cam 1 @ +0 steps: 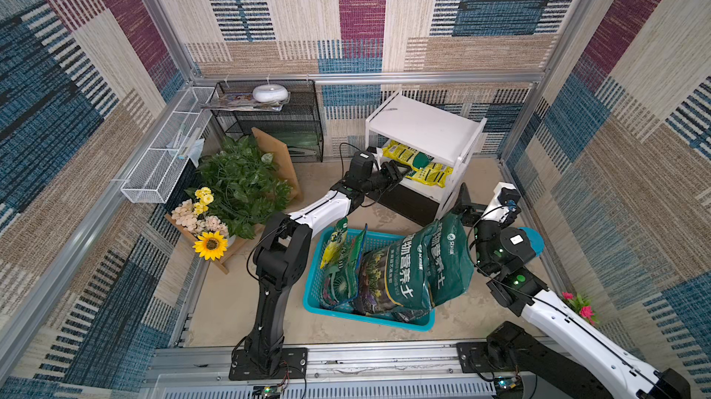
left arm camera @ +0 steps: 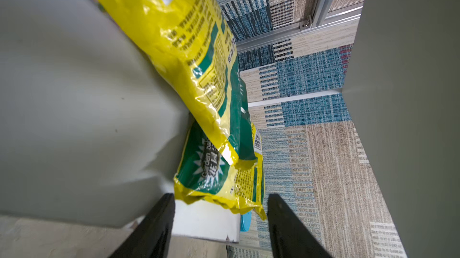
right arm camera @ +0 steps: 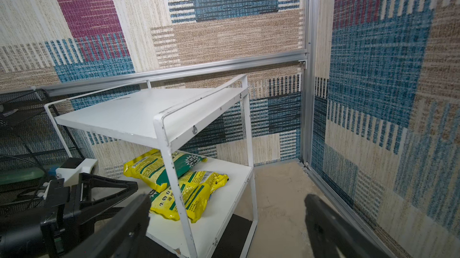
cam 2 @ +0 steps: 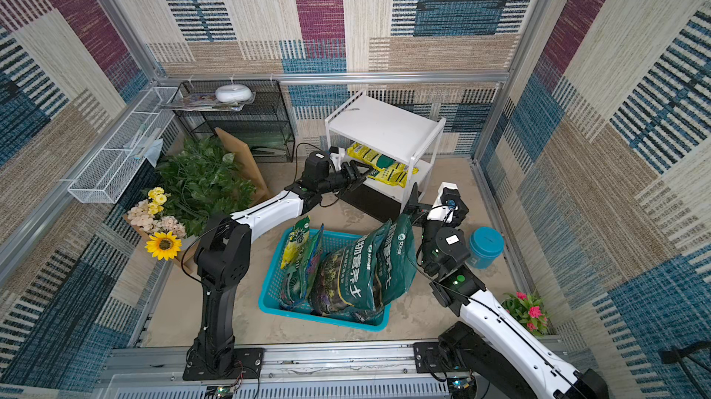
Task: Take down the fertilizer bag from the shelf
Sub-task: Pick up the fertilizer bag from the shelf.
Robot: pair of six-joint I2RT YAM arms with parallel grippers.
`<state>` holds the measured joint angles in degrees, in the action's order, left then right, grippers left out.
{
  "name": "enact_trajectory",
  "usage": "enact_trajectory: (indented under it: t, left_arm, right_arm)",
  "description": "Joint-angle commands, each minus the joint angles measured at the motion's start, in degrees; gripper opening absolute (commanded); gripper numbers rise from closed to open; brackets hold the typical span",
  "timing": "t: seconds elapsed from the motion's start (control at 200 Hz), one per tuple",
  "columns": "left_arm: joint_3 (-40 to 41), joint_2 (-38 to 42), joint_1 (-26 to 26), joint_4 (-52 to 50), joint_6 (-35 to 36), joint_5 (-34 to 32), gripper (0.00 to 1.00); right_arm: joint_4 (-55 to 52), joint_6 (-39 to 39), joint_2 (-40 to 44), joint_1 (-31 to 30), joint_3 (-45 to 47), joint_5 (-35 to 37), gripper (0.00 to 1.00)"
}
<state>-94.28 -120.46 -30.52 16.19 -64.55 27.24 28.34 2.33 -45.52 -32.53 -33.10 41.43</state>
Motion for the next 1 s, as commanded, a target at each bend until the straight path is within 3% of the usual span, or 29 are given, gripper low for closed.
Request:
enact_trajectory:
  t: [0.0,0.486,0.666,0.816,0.931,0.997]
  left_arm:
    - [1.6,1.1,0.0,1.8,-0.5,-4.4,0.63]
    - [-1.4,-0.2,-2.4,-3.5,2.3,-5.0,0.61]
    - [-4.5,-2.2,-3.1,-8.5,3.4,-6.8,0.55]
    - [-6.5,-3.7,-3.2,-11.8,3.6,-7.6,0.38]
    - [-6.9,-3.9,-3.2,-13.0,4.0,-7.9,0.00]
    - [-7.1,-3.5,-3.2,-14.1,4.6,-8.4,0.00]
  right_arm:
    - [1.8,0.5,0.2,0.0,0.1,-0.6,0.99]
    - [1.4,1.3,0.0,0.1,0.1,-1.5,0.99]
    - [1.2,1.4,0.1,0.1,0.1,-1.6,0.99]
    - [1.2,1.4,0.1,0.1,0.1,-1.7,0.99]
    - [1.3,1.4,-0.1,0.1,0.1,-1.7,0.99]
    - [1.3,1.4,-0.2,0.2,0.1,-1.8,0.99]
